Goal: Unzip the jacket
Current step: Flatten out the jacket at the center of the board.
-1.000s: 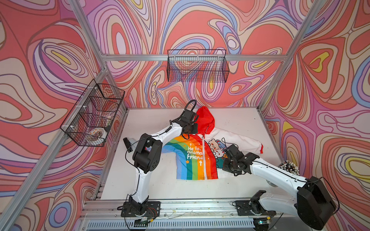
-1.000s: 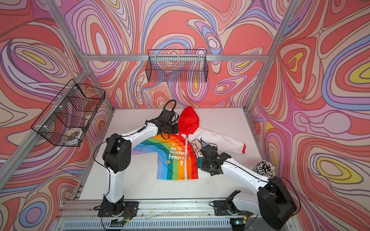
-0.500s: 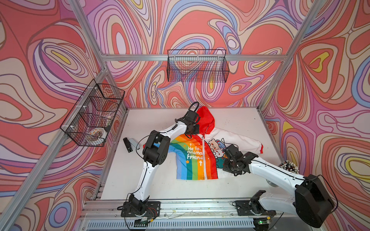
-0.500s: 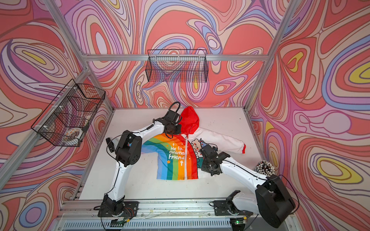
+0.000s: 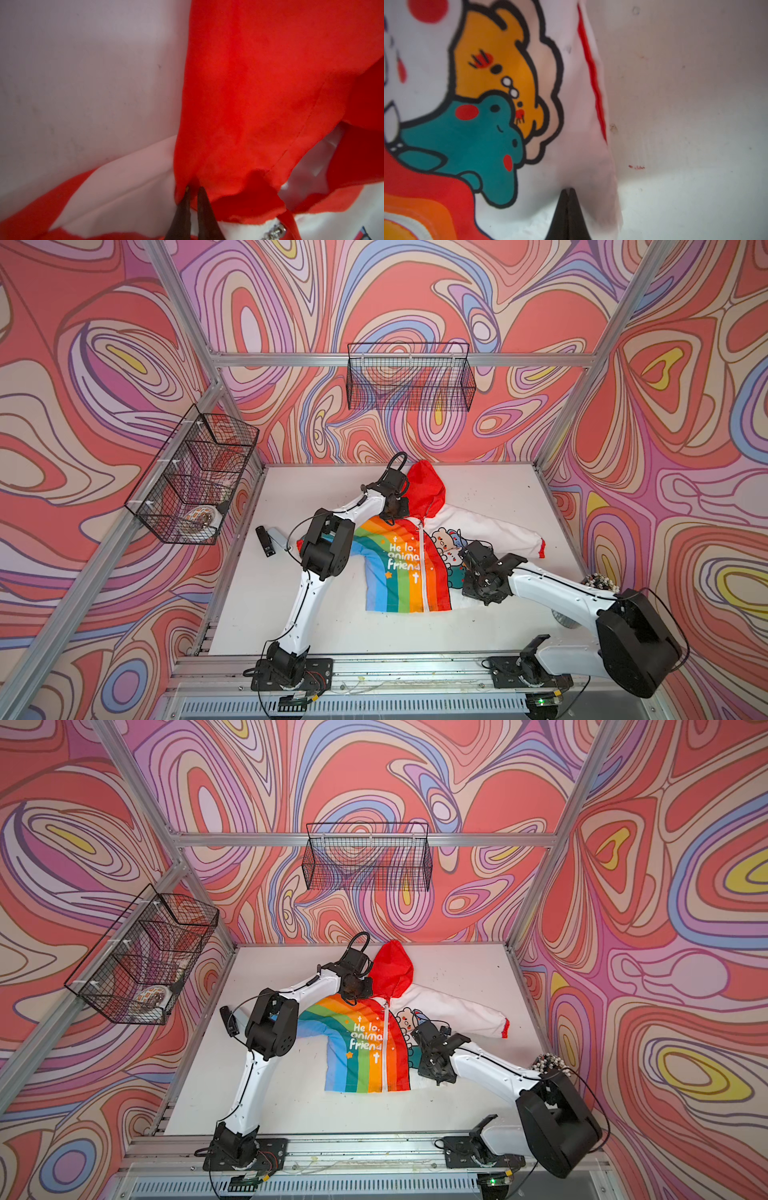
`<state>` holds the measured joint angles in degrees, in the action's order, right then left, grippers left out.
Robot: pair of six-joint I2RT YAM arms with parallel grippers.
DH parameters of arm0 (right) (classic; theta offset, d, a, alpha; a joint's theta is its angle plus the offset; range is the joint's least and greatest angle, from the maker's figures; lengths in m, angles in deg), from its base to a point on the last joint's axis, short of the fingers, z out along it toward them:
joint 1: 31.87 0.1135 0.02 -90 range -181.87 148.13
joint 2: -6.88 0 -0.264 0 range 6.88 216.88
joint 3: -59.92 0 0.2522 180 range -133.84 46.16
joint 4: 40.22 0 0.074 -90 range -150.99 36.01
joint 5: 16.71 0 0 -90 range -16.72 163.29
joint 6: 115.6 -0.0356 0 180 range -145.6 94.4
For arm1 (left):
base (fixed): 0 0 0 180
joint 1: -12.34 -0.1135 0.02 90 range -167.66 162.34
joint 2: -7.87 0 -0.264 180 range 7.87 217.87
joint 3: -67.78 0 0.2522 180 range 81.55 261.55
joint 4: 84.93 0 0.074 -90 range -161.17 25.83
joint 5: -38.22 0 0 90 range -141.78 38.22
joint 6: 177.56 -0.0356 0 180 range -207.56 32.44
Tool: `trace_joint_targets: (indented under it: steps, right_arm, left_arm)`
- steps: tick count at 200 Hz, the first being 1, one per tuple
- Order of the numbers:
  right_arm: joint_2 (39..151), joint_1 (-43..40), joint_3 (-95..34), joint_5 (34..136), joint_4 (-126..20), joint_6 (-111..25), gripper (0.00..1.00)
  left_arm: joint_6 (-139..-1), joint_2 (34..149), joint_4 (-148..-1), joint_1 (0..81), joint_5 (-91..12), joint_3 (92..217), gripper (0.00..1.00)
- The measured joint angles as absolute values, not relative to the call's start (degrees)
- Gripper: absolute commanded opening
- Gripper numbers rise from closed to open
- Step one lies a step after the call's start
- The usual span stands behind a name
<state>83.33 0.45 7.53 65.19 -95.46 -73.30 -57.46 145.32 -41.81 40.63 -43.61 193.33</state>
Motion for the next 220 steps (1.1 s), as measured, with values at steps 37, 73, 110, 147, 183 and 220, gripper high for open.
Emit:
trace_joint_targets:
  steps: [37, 73, 110, 147, 183, 220]
  right_arm:
    - [85.8, 0.4, 8.0, 64.5, -95.1, -73.7, 0.0]
    - [86.8, 0.3, 7.1, 63.5, -96.5, -73.9, 0.0]
    - [87.6, 0.3, 6.2, 62.5, -99.4, -74.1, 0.0]
    - [86.2, 0.4, 6.6, 62.7, -102.3, -74.7, 0.04]
    - [80.8, 0.3, 6.3, 61.0, -106.3, -76.0, 0.24]
    - [81.0, 0.0, 4.1, 58.9, -107.5, -76.7, 0.35]
  left_arm:
    - [-57.1, 145.8, -41.0, 39.5, -42.6, 194.2, 0.11]
    - [-56.7, 146.1, -40.3, 38.4, -41.8, 194.9, 0.11]
    - [-55.7, 146.6, -39.9, 37.2, -40.8, 195.6, 0.11]
    - [-55.5, 146.9, -39.8, 36.4, -39.9, 196.0, 0.11]
    - [-55.4, 147.0, -39.9, 36.1, -38.8, 196.0, 0.11]
    - [-55.4, 147.0, -40.1, 36.0, -38.3, 195.9, 0.11]
